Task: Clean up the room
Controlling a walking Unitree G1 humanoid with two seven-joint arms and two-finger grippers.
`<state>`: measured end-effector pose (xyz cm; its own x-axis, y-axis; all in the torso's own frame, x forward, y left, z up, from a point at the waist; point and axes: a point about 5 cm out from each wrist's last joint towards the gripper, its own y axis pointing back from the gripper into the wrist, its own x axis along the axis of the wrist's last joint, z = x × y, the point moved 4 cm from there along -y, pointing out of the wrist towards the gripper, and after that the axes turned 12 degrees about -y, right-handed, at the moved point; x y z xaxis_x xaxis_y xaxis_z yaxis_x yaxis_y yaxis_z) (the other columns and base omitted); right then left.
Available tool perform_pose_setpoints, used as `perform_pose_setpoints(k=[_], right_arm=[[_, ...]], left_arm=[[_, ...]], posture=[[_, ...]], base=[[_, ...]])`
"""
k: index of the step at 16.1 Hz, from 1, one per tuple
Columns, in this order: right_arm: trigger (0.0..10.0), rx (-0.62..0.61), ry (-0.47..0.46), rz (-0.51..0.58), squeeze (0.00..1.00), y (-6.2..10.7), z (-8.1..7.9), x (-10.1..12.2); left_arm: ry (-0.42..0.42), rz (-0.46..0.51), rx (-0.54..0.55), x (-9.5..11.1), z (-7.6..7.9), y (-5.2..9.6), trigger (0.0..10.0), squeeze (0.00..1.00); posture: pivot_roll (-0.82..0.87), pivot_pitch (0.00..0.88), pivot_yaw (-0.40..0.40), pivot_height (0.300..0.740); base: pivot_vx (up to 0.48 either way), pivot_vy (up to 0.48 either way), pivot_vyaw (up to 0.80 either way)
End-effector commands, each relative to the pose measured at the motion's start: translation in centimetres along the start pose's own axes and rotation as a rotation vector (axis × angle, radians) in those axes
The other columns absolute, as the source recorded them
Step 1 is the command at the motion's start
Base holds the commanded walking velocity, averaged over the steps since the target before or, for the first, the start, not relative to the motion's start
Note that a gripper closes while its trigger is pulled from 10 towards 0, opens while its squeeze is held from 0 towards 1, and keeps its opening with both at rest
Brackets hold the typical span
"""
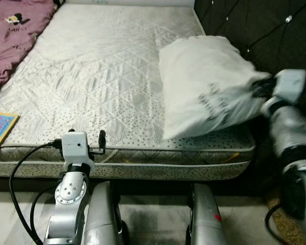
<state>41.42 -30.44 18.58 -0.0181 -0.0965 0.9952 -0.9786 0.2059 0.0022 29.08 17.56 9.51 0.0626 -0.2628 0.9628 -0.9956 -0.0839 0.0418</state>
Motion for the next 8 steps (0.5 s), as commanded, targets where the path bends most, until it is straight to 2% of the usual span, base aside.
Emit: perform_pose_setpoints(k=[1, 3, 4, 6, 8], right_arm=[[10.0, -0.017, -0.017, 0.072, 0.00, -0.4, 0.3, 2.5], [10.0, 0.017, -0.009, 0.041, 0.00, -0.1, -0.2, 1.0], [10.0, 0.053, -0.034, 0.015, 1.00, 0.4, -0.8, -0.8], [10.0, 0.077, -0.028, 0.004, 1.00, 1.3, -1.8, -3.0], [10.0, 0.096, -0.001, 0.007, 1.00, 1.9, -2.5, -4.1]], left_arm=[[-0.006, -0.006, 0.006, -0.1, 0.0, 0.1, 10.0, 0.00], [-0.007, -0.017, 0.004, -0.4, 0.1, 0.3, 10.0, 0.00], [-0.009, -0.020, 0.001, -0.4, 0.1, 0.4, 10.0, 0.00], [-0.013, -0.025, -0.006, -0.5, 0.1, 0.3, 10.0, 0.00], [-0.016, -0.024, -0.018, -0.5, 0.3, 0.0, 10.0, 0.00]], posture=[[0.00, 0.026, -0.004, 0.549], [0.00, 0.027, -0.004, 0.549], [0.00, 0.028, -0.001, 0.549], [-0.01, 0.028, 0.010, 0.549], [-0.02, 0.025, 0.015, 0.549]], base=[[0.000, 0.000, 0.00], [0.000, 0.000, 0.00], [0.000, 0.000, 0.00], [0.000, 0.000, 0.00], [0.000, 0.000, 0.00]])
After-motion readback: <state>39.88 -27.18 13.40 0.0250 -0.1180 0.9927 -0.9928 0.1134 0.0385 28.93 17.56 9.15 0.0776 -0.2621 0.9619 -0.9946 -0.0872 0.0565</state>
